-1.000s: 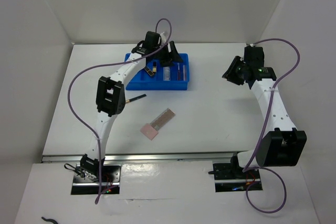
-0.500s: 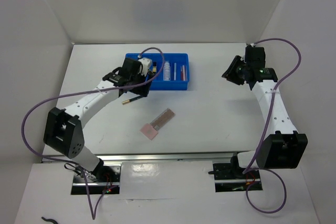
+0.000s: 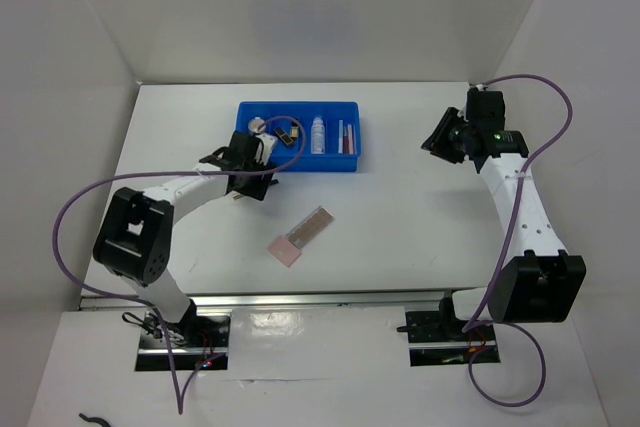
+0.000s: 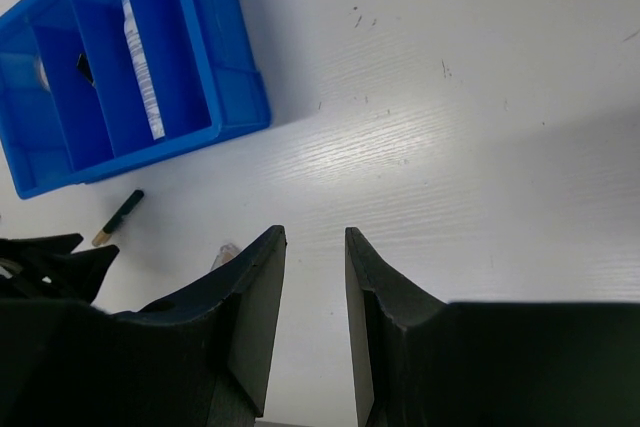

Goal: Organize the makeup

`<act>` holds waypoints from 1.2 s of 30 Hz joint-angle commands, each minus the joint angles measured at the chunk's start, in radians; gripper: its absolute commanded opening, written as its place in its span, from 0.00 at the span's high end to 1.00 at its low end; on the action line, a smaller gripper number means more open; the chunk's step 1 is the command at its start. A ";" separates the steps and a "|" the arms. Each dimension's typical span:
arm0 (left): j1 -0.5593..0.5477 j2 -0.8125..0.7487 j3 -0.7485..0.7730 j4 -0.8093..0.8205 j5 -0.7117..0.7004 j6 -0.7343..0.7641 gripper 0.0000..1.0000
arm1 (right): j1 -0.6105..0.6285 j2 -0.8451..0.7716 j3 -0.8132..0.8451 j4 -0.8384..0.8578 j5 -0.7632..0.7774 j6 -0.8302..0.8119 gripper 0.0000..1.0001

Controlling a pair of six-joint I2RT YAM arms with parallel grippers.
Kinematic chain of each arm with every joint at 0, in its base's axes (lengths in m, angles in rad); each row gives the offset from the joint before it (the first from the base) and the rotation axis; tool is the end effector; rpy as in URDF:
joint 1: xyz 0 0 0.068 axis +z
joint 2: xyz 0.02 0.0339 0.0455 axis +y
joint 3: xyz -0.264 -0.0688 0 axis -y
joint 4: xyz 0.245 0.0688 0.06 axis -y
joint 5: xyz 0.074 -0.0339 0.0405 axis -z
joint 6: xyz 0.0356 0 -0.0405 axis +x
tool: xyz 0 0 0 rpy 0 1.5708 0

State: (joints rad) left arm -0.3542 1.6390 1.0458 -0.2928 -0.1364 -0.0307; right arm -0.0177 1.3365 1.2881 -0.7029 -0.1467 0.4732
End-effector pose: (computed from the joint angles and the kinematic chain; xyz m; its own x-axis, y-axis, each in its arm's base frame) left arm 0.3241 -0.1147 0.2050 -0.7342 0.2391 -0.6354 0.2405 0.9668 0.0859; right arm 0.2862 0.0001 0.3438 -0.6482 0.4624 -0.6050 0.2315 0.8766 0.4219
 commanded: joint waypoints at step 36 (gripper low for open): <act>-0.017 0.056 0.179 -0.313 0.636 0.045 1.00 | -0.005 -0.063 0.004 0.011 -0.017 0.001 0.62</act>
State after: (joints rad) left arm -0.3618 1.7630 1.1263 -0.4923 0.3027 -0.0196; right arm -0.0177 1.3251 1.2881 -0.7025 -0.1547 0.4740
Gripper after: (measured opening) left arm 0.267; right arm 0.382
